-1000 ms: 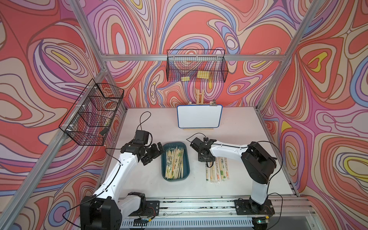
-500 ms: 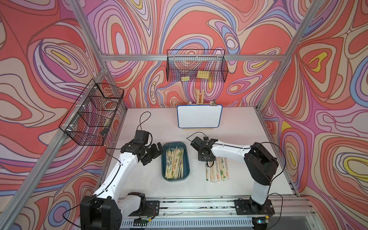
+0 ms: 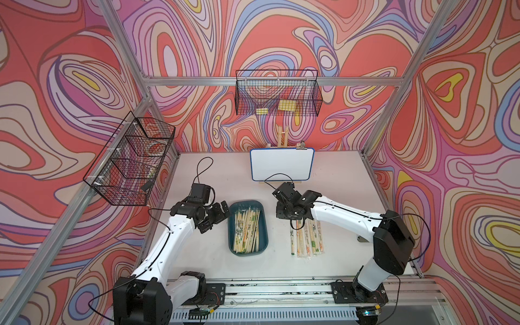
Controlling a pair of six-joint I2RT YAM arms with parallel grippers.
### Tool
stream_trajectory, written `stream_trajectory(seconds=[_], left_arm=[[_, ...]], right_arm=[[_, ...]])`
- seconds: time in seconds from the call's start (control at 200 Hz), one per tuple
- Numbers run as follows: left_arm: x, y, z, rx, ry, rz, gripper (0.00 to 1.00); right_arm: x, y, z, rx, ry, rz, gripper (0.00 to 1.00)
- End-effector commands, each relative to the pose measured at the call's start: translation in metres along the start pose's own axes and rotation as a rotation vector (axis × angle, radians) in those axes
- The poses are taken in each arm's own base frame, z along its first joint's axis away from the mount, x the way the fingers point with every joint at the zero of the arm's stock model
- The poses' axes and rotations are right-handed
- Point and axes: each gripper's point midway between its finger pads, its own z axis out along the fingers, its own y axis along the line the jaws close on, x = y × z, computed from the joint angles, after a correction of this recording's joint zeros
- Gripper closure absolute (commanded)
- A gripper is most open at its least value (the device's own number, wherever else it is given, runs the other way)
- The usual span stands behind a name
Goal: Take the paired disposable chopsticks out of the storage box
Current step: Place the paired disposable chopsticks at the center of the board, then pick up the paired disposable chopsticks from the storage box.
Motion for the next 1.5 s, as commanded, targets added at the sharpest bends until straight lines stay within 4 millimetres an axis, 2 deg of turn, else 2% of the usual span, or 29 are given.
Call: stream_trajectory(seconds=[0.0,0.11,0.125,0.195,0.451,0.641,0.966,1.167,1.497], left_arm=[[-0.003,0.005,0.0,-0.045,-0.007,0.008,0.0],[-0.007,0.007,0.0,-0.056,-0.014,0.004,0.0],[-0.007,0.007,0.001,-0.058,-0.011,0.003,0.0],[-0.011,0.01,0.001,-0.064,-0.013,-0.008,0.0],[-0.023,0.023,0.001,-0.045,-0.019,-0.08,0.0],[-0.025,0.025,0.001,-0.03,-0.025,-0.095,0.0],[-0.023,0.03,0.0,-0.025,-0.035,-0.11,0.0],[-0.023,0.032,0.0,-0.025,-0.03,-0.111,0.0],[-0.024,0.031,0.001,-0.015,-0.03,-0.116,0.0]], right_arm=[[0.001,0.046,-0.008,-0.124,0.002,-0.013,0.69],[0.006,0.081,-0.01,-0.189,0.006,-0.022,0.69],[0.01,0.083,-0.001,-0.178,0.02,-0.025,0.69],[0.015,0.098,0.007,-0.193,0.029,-0.026,0.69],[0.034,0.126,0.041,-0.186,0.076,0.008,0.71],[0.042,0.13,0.064,-0.149,0.105,0.015,0.72],[0.051,0.134,0.089,-0.127,0.144,0.01,0.74],[0.057,0.132,0.101,-0.103,0.167,0.015,0.74],[0.061,0.125,0.11,-0.067,0.171,0.013,0.74]])
